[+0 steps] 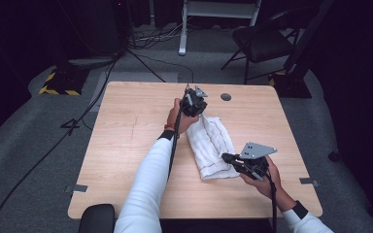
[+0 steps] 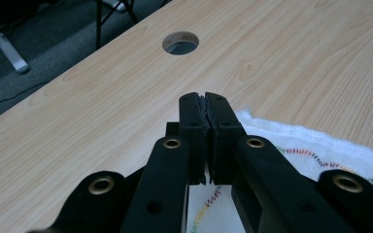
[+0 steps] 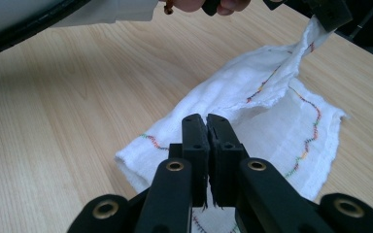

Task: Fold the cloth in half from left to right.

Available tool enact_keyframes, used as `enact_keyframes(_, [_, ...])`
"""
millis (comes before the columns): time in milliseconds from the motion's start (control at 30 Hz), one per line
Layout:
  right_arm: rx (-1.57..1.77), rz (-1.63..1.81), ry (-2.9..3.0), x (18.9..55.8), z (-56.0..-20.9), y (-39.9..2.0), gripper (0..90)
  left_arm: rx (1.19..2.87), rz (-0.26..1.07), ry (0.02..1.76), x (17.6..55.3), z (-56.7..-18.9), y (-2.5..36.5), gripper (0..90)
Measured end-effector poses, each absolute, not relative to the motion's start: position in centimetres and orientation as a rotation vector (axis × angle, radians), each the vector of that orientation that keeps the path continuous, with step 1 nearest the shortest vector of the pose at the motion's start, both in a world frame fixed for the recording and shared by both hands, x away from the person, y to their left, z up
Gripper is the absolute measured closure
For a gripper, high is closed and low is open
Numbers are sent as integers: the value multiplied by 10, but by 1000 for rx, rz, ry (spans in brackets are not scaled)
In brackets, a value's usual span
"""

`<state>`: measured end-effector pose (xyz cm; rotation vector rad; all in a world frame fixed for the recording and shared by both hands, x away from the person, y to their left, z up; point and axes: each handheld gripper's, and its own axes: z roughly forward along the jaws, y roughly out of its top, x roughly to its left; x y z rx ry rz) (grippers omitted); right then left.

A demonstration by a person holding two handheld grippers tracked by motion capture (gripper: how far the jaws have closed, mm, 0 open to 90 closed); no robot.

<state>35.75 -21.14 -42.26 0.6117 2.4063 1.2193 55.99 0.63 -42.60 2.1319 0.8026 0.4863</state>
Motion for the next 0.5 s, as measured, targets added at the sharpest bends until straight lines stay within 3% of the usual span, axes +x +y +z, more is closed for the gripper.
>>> enact_keyframes(500, [654, 1170, 2426, 353, -435, -231, 871, 2159, 481, 775, 561, -436, -20, 867])
